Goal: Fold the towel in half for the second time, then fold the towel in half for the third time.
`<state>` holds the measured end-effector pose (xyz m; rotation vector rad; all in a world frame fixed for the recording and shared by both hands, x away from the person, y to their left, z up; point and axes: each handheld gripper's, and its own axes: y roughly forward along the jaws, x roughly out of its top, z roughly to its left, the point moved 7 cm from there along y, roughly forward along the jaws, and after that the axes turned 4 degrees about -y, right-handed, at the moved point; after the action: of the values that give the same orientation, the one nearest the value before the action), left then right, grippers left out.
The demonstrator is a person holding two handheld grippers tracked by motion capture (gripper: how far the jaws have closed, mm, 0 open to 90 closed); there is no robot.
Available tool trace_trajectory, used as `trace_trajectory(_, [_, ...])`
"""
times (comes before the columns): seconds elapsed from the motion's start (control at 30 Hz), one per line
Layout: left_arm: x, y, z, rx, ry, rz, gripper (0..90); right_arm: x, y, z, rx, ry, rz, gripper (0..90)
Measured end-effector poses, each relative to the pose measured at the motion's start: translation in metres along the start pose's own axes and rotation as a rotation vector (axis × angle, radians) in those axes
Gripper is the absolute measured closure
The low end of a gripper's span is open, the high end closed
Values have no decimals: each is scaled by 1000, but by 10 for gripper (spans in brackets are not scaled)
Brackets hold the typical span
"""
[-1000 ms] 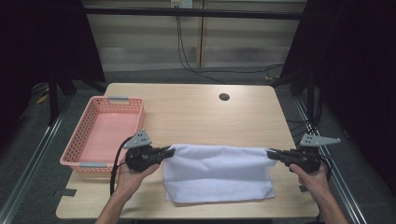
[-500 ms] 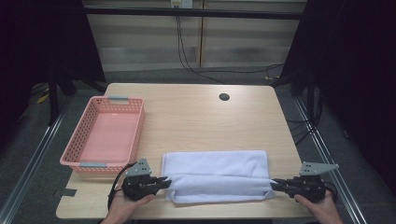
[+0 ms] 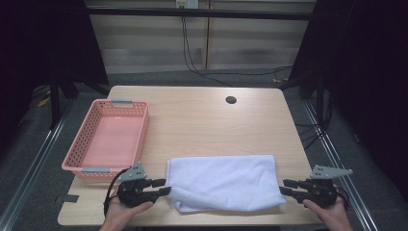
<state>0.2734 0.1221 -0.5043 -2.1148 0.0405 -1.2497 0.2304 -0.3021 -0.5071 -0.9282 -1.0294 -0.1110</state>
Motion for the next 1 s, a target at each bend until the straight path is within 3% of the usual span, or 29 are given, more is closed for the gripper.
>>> trace_trajectory(0.1, [12, 14, 6, -16, -29, -6, 581, 5, 16, -4, -11, -7, 38, 589])
trace_trajectory(0.17, [17, 22, 10, 8, -8, -2, 584, 6, 27, -8, -19, -3, 57, 567])
trace_trajectory(0.2, [18, 25, 13, 19, -16, -4, 594, 6, 31, -11, -26, 2, 66, 556])
trace_trajectory(0.27, [16, 31, 17, 12, -40, 19, 597, 8, 38, -15, -34, 15, 77, 537])
trace_trajectory(0.37, [7, 37, 22, 39, -21, 73, 585, 6, 48, -18, -46, 5, 113, 510])
trace_trajectory(0.43, [0, 40, 21, 26, -24, 107, 556, 4, 53, -18, -58, -6, 138, 507])
trace_trajectory(0.5, [-6, 43, 19, 39, 0, 142, 520, 3, 55, -17, -76, -30, 146, 522])
trace_trajectory(0.57, [-7, 44, 17, 46, 6, 137, 489, 2, 56, -18, -107, -72, 157, 612])
trace_trajectory(0.67, [-6, 48, 16, 52, 18, 131, 474, 1, 54, -23, -140, -80, 166, 674])
trace_trajectory(0.8, [0, 64, 7, 56, 71, 138, 439, 0, 49, -39, -191, -59, 164, 674])
trace_trajectory(0.9, [6, 76, 1, 45, 74, 151, 390, -3, 42, -49, -221, -26, 161, 670])
trace_trajectory(1.0, [11, 78, -1, 24, 57, 166, 351, -5, 34, -47, -238, 3, 148, 548])
